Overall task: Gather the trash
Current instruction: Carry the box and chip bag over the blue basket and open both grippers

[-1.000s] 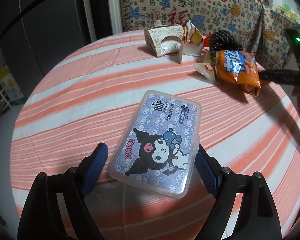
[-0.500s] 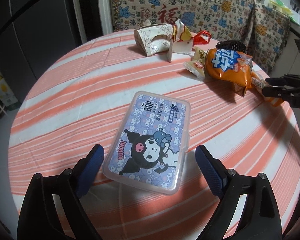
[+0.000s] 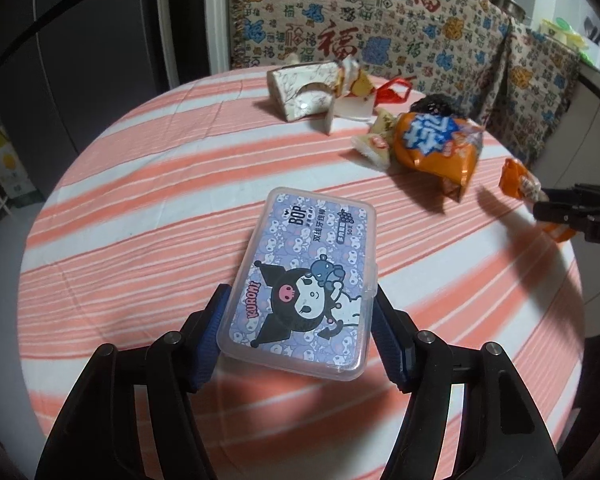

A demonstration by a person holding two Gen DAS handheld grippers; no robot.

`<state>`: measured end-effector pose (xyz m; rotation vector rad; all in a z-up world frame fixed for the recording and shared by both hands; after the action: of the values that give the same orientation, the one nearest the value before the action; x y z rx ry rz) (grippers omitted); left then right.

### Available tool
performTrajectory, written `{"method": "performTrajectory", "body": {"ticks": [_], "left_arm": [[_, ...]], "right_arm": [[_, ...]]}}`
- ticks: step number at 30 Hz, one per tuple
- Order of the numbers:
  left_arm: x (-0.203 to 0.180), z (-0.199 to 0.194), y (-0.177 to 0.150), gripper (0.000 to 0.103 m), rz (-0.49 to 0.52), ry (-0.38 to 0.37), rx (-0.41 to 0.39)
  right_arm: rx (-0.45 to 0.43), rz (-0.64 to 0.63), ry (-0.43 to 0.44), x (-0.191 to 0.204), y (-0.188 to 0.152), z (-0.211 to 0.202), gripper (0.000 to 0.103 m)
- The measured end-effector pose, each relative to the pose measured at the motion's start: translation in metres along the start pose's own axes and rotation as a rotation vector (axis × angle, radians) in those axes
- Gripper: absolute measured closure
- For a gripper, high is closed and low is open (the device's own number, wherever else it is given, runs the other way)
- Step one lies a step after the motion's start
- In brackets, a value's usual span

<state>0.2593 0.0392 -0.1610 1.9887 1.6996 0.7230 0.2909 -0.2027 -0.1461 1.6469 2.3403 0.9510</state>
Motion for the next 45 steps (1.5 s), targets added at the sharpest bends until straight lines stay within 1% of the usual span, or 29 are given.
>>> {"method": "performTrajectory", "body": {"ticks": [4,9,17,20,22,28,34,38,41,45], "left_arm": [[-0.022,-0.018,0.001,0.036,0.002,-0.036,-0.025],[-0.063,-0.039,0.006,0.036,0.046,-0.092,-0.061],[-0.137,-0.059,0.027,0.036,0.092,-0.204,-0.092],[-0.171,-0.064,0.037,0.036,0.119,-0.252,-0.097],[-0.192,-0.068,0.042,0.036,0.14,-0.281,-0.101],[-0.276,-0.077,0.06,0.036,0.231,-0.373,-0.112],[-0.364,-0.073,0.072,0.036,0.301,-0.451,-0.108],[-0.416,-0.056,0.075,0.036,0.324,-0.474,-0.083],[-0.441,-0.04,0.076,0.036,0.329,-0.481,-0.058],[-0.462,-0.022,0.073,0.036,0.347,-0.476,-0.04]], "right_arm": [[0.006,0.01,0.001,-0.002,-0.012,-0.009,0.058],[-0.048,0.069,0.016,-0.012,-0.026,-0.034,0.058],[-0.117,0.158,-0.001,-0.041,-0.047,-0.072,0.058],[-0.153,0.209,-0.019,-0.06,-0.058,-0.092,0.058],[-0.179,0.239,-0.048,-0.076,-0.067,-0.108,0.058],[-0.244,0.363,-0.134,-0.134,-0.102,-0.156,0.058],[-0.295,0.476,-0.205,-0.188,-0.132,-0.189,0.058],[-0.303,0.521,-0.253,-0.221,-0.148,-0.199,0.058],[-0.314,0.553,-0.284,-0.242,-0.16,-0.2,0.058],[-0.342,0.617,-0.277,-0.269,-0.18,-0.195,0.058]]}}
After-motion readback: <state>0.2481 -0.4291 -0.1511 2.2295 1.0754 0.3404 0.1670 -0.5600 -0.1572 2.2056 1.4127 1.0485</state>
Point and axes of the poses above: each gripper's, at about its wrist camera, not at the fingertips, and z roughly the way its jaws point, x to its left, y to its top, the point moved 2 cm from there along z, roughly the way its jaws point, and after that the axes turned 12 degrees about y, right-handed, at the moved point
